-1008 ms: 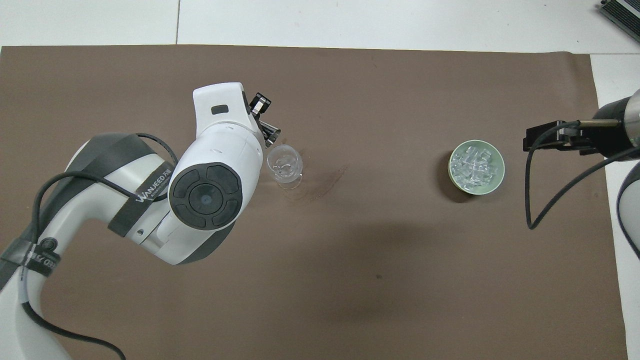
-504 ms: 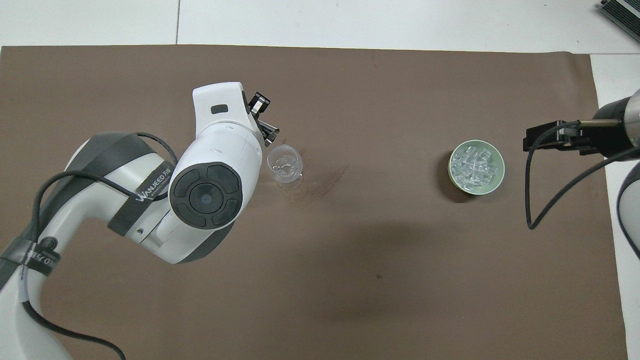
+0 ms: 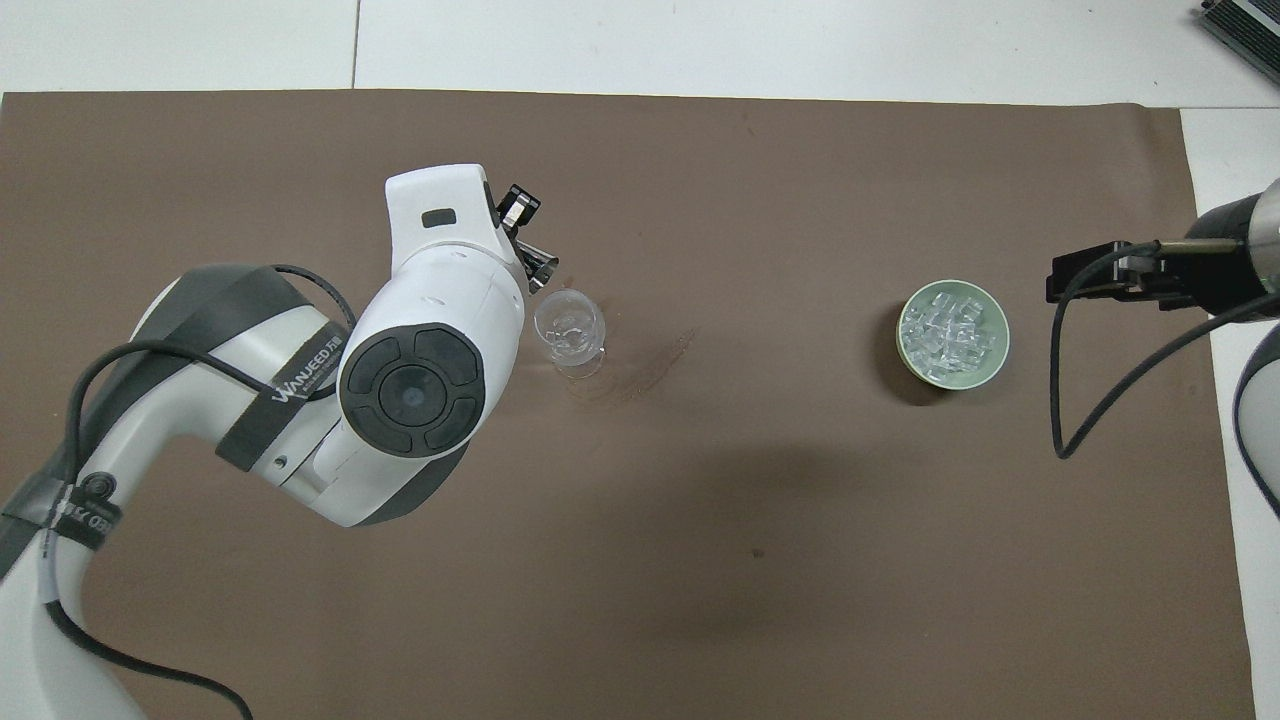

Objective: Pour wine and add ice with both arms
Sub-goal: 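Tilt the bottle with the left gripper to pour into the clear glass, then turn the bottle upright and carry it back with the left gripper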

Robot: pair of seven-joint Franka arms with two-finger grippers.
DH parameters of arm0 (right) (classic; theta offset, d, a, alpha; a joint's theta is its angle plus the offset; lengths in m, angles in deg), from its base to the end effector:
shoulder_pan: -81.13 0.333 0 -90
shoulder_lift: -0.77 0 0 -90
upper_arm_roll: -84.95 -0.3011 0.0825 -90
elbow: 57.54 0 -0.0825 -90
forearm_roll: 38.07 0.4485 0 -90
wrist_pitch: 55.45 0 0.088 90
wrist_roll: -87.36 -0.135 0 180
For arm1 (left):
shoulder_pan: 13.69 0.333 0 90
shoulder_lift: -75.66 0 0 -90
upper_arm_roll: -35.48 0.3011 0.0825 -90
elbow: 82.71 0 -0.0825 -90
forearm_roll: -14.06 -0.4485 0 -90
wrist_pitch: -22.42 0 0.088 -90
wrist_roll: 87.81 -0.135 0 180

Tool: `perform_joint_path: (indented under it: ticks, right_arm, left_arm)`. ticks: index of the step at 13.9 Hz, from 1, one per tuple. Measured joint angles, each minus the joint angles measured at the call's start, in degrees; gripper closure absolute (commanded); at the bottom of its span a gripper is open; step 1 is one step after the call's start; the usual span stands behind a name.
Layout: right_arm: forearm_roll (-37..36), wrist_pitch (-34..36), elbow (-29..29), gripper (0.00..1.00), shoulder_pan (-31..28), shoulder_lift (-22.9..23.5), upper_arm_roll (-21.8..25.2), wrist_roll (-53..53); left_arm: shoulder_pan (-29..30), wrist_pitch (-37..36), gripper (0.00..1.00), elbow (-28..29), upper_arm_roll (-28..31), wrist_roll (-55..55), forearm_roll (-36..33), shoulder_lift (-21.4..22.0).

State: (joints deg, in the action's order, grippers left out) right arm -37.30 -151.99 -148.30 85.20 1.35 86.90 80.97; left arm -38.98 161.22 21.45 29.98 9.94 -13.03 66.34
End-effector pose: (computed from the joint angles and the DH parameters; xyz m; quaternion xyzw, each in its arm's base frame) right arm 0.6352 0.0253 0.5788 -0.9982 0.0377 -0.0448 0.0099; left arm 0.6187 -0.3538 0.4320 0.8673 0.4108 0.2570 0.1141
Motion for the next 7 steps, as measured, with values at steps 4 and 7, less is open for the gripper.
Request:
perform_joint_path:
  ticks: [4,7]
  right_arm:
    - [0.0,0.0,0.0,0.0,0.0,0.0,0.0,0.0]
    - [0.0,0.0,0.0,0.0,0.0,0.0,0.0,0.0]
  left_arm:
    - [0.1,-0.1,1.0,0.0,0.1,0.4,2.1,-0.3]
    - [0.4,-0.5,1.0,0.0,0.9,0.3,12.9,-0.9]
